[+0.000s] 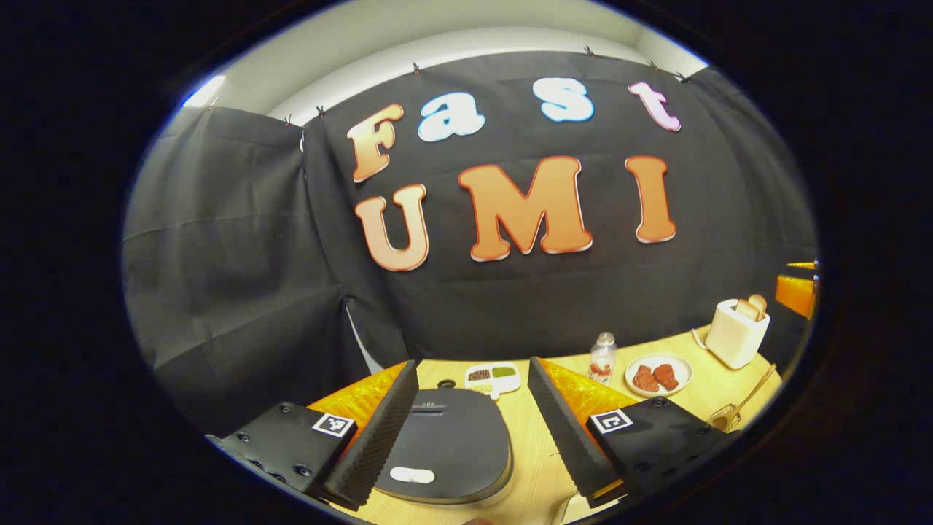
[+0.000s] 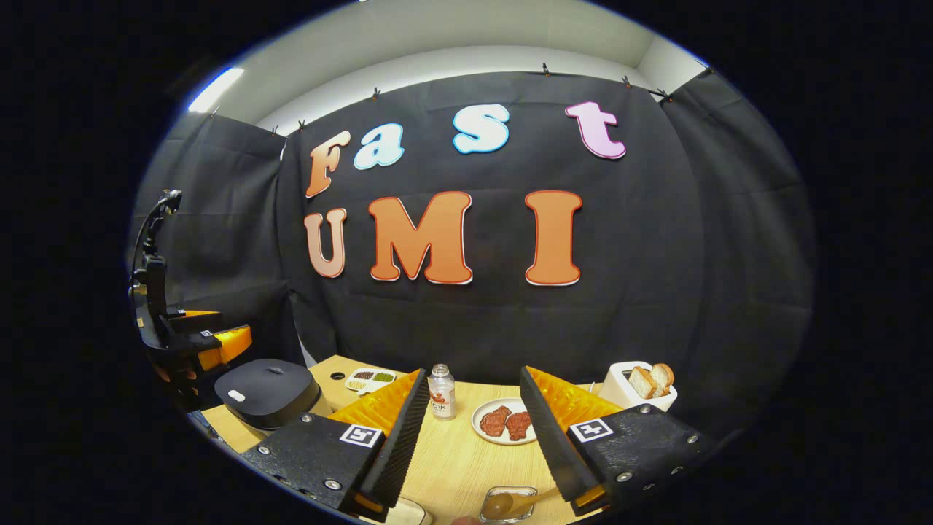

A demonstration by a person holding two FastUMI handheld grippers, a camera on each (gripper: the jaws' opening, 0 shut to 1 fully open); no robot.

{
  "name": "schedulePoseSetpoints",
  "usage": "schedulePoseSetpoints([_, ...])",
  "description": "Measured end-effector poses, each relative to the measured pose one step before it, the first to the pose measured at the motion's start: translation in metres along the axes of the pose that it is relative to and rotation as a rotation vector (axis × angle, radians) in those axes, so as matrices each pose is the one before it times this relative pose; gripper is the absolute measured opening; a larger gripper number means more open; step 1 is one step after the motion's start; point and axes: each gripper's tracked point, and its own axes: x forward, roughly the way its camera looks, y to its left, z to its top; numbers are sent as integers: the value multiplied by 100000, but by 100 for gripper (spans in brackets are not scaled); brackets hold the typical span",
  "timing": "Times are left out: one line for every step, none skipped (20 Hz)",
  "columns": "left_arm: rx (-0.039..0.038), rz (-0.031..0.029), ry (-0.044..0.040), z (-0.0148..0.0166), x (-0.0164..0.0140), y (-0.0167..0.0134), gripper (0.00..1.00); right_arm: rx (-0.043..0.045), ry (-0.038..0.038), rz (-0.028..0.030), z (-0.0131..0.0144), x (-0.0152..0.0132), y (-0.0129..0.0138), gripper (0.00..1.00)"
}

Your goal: Close the left gripper, press the button to open the rice cooker; take a wooden spoon from the chopstick holder with the right hand, scoop a spoonful of rice and pour it into the rice cooker, then put the wooden spoon back into the chopstick holder.

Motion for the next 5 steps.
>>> schedulePoseSetpoints([-99, -821, -2130, 803, -375, -435, 98, 276, -1821, 364, 651, -164, 185, 79])
schedulePoseSetpoints([82, -959, -2398, 817, -345, -192, 96, 135, -1811, 315, 623, -64, 169, 79])
schedulePoseSetpoints([-88, -531, -1872, 918, -316, -297, 96, -163, -1851, 12, 664, -86, 9, 79])
schedulePoseSetpoints([87, -1339, -1801, 787, -339, -253, 96, -362, -1701, -162, 505, -99, -88, 79])
schedulePoseSetpoints([-244, -705, -1380, 632, -171, -266, 96, -192, -1205, -58, 401, -63, 62, 79])
